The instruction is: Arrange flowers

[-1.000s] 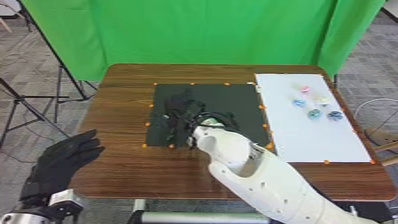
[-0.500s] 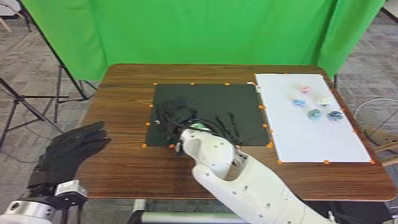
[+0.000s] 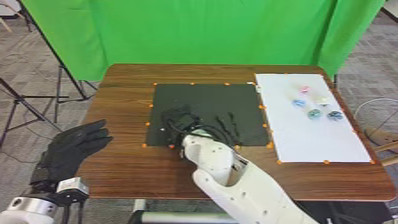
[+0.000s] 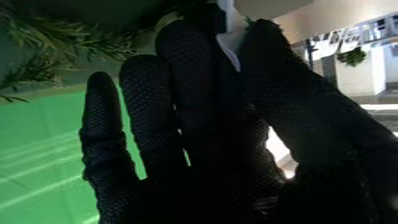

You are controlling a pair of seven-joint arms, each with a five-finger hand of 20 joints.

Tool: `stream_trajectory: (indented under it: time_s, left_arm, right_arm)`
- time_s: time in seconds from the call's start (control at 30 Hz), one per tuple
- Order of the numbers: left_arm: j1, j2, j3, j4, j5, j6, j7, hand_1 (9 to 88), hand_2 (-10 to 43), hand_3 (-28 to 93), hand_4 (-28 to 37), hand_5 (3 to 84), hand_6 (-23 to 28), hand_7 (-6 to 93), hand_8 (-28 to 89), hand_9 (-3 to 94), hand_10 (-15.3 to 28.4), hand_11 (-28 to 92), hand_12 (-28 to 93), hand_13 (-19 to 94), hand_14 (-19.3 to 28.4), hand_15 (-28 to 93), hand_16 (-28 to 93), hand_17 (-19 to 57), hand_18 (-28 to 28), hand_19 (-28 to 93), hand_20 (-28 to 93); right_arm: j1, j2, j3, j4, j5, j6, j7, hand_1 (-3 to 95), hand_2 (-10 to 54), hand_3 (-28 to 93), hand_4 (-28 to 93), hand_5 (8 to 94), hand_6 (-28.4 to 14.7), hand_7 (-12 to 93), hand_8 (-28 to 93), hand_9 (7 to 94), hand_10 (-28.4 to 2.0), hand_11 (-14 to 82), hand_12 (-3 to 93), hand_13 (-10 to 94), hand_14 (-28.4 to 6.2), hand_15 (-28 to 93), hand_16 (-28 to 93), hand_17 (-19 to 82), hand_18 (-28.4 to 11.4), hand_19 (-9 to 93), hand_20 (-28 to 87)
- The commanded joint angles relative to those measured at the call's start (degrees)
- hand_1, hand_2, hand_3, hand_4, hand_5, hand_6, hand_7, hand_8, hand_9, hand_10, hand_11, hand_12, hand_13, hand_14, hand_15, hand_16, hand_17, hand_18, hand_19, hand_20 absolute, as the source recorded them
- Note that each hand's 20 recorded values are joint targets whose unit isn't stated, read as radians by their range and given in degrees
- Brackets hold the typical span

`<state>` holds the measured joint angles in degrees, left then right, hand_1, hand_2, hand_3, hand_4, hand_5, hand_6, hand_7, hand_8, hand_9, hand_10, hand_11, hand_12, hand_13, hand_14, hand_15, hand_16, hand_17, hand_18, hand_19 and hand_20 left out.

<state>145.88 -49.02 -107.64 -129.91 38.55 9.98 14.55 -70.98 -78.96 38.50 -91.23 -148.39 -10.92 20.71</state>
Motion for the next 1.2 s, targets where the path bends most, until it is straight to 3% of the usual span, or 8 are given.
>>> stream_trajectory:
  time_s: [0.03, 0.23, 0.4, 0.57, 0.77, 0.87, 1.0, 1.2]
  left_arm:
    - [1.1, 0.88, 0.22, -0.10, -0.54, 0.77, 1.03, 26.6, 7.4, 81, -14.6, 44.3, 13.6, 13.5, -8, 37.9, 21.7, 36, 8, 28, 28.3, 57, -12, -9.3, 21.7, 57, 16]
    - [2.4, 2.49, 0.04, -0.38, -1.74, 1.98, 2.62, 27.1, 8.3, 79, -13.4, 44.2, 14.3, 12.2, -8, 39.5, 22.9, 34, 9, 30, 28.4, 56, -13, -9.5, 22.4, 58, 16]
    - [3.1, 2.83, -0.21, -0.65, -1.83, 2.17, 3.27, 27.9, 9.1, 77, -12.9, 44.3, 14.7, 11.0, -7, 40.2, 23.2, 32, 10, 31, 28.4, 56, -13, -9.3, 22.6, 58, 16]
    - [1.9, 2.93, 0.87, -0.24, -2.14, 2.34, 3.73, 28.5, 10.0, 75, -11.8, 43.8, 15.4, 9.3, -6, 41.5, 24.3, 30, 10, 33, 28.4, 55, -13, -9.5, 23.2, 58, 15]
    - [1.0, 3.23, 1.34, 0.08, -2.19, 2.30, 3.90, 28.6, 10.3, 74, -10.8, 43.7, 15.6, 8.6, -6, 41.4, 24.6, 29, 10, 33, 28.4, 55, -13, -9.5, 23.5, 59, 15]
    - [0.9, 3.41, 1.46, 0.20, -2.19, 2.30, 3.78, 28.6, 10.2, 75, -10.5, 43.2, 15.5, 8.8, -6, 40.7, 24.6, 29, 10, 33, 28.4, 55, -13, -9.5, 23.5, 59, 15]
    - [0.6, 3.87, 1.78, 0.34, -2.58, 2.57, 3.70, 27.8, 9.1, 77, -11.8, 43.2, 14.9, 10.4, -7, 39.5, 23.6, 31, 11, 31, 28.4, 55, -12, -9.4, 23.1, 59, 14]
    - [0.4, 4.05, 2.03, 0.50, -2.65, 2.53, 3.50, 27.8, 9.2, 77, -12.0, 43.0, 14.9, 10.4, -7, 39.4, 23.6, 31, 10, 31, 28.4, 55, -12, -9.4, 23.1, 59, 14]
  right_arm:
    - [3.1, 0.7, -4.8, -0.6, -3.2, 4.9, 1.4, 43.6, -7.4, 77, -28, 77.0, 2.8, 30, -3, 70.5, -10.6, 43.7, 34.0, 51, -14.0, 75, 25, 12, -24.0, 71, 28]
    - [5.5, 1.5, -6.9, -1.7, -4.2, 5.1, 1.4, 45.6, -8.6, 79, -28, 79.1, 2.0, 28, -2, 71.7, -10.8, 40.9, 36.2, 51, -14.9, 76, 25, 11, -25.8, 71, 29]
    - [6.6, 2.5, -8.1, -1.3, -6.4, 5.2, 1.9, 47.5, -8.9, 79, -28, 81.1, 1.6, 27, -1, 73.8, -9.7, 37.0, 39.9, 52, -14.3, 75, 28, 10, -26.5, 71, 30]
    - [6.3, 2.1, -7.6, -0.3, -6.4, 6.3, 1.2, 48.0, -8.9, 79, -28, 81.6, 1.6, 27, -1, 74.6, -9.3, 36.2, 40.3, 53, -14.3, 75, 29, 10, -26.8, 71, 30]
    - [3.2, 0.4, -5.1, -0.3, -6.8, 3.3, -0.9, 47.6, -8.1, 78, -28, 80.8, 2.3, 26, -1, 74.2, -9.1, 37.0, 40.4, 52, -13.9, 75, 29, 10, -26.8, 70, 30]
    - [2.0, -0.4, -3.9, -0.8, -5.0, 0.4, -0.6, 45.7, -8.6, 77, -28, 79.2, 2.5, 27, -2, 71.6, -9.6, 41.6, 36.5, 51, -14.6, 76, 26, 9, -26.9, 70, 30]
    - [0.8, -1.5, -2.7, -0.8, -4.0, -1.2, 0.4, 37.3, -9.4, 76, -28, 73.3, 1.7, 26, -4, 65.4, -13.3, 52.1, 26.3, 48, -16.0, 78, 24, 7, -28.1, 69, 31]
    - [0.1, -2.2, -1.9, -0.9, -1.9, -2.7, 1.7, 31.3, -9.2, 77, -28, 71.0, 1.1, 25, -15, 61.9, -14.4, 53.9, 25.4, 46, -17.4, 79, 23, 6, -28.4, 68, 32]
